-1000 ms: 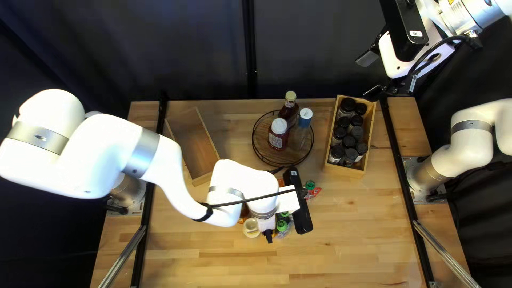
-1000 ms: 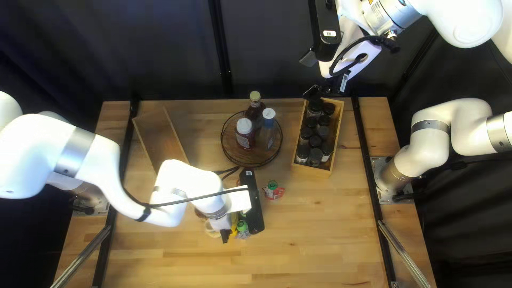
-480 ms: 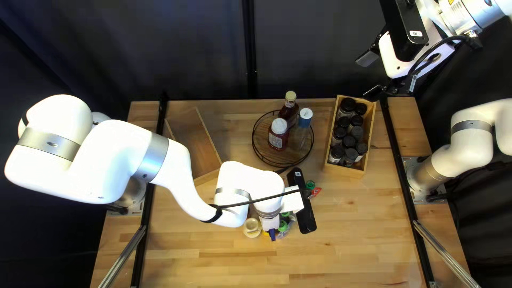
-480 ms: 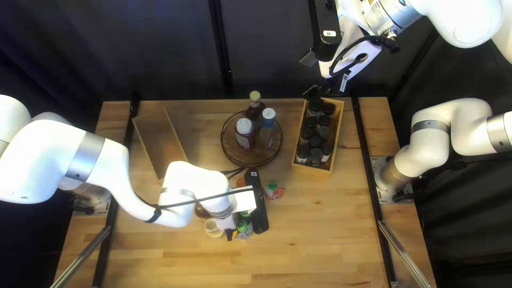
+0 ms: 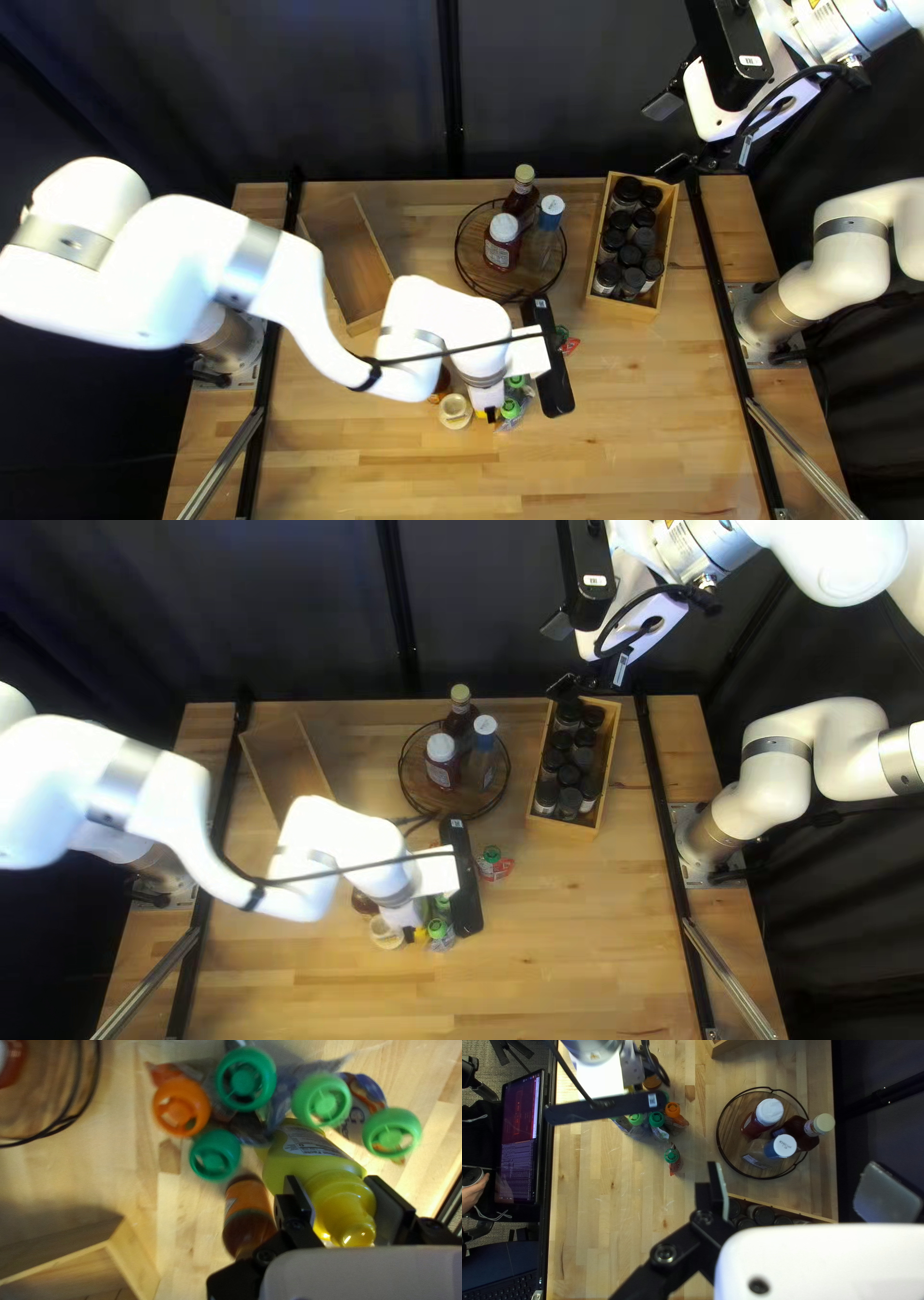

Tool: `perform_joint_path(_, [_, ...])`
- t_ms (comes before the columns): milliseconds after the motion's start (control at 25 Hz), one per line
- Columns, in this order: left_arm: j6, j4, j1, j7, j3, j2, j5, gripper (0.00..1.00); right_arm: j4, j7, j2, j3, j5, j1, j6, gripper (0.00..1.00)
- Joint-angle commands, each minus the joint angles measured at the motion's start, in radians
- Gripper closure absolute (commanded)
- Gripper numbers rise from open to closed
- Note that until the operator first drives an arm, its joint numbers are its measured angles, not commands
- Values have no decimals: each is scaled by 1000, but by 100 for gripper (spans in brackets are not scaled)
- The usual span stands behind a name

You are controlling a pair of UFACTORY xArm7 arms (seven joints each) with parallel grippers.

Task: Separate condiments, baby food and spices and place it in 3 different racks/containers

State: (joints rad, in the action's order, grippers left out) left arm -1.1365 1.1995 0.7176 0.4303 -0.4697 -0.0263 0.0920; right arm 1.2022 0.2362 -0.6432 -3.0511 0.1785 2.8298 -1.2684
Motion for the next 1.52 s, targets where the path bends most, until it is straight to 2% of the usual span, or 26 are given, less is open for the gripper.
perform_joint_path(40, [-117,27,-16,39,-2,106,101,100,0,0,0,0,0,0,0,0])
perform_joint_path(200, [-195,48,-26,71,12,173,169,100,0,0,0,0,0,0,0,0])
perform_joint_path(440, [-197,63,-50,57,-12,182,197,100,0,0,0,0,0,0,0,0])
perform_joint_path(640, [-131,104,-91,28,-72,96,154,100,0,0,0,0,0,0,0,0])
perform_joint_path(880, [-9,95,-149,77,-130,2,91,100,0,0,0,0,0,0,0,0])
perform_joint_path(1200, [77,93,-168,163,-141,-88,26,100,0,0,0,0,0,0,0,0])
perform_joint_path(1520, [139,104,-205,168,-146,-189,-43,100,0,0,0,0,0,0,0,0])
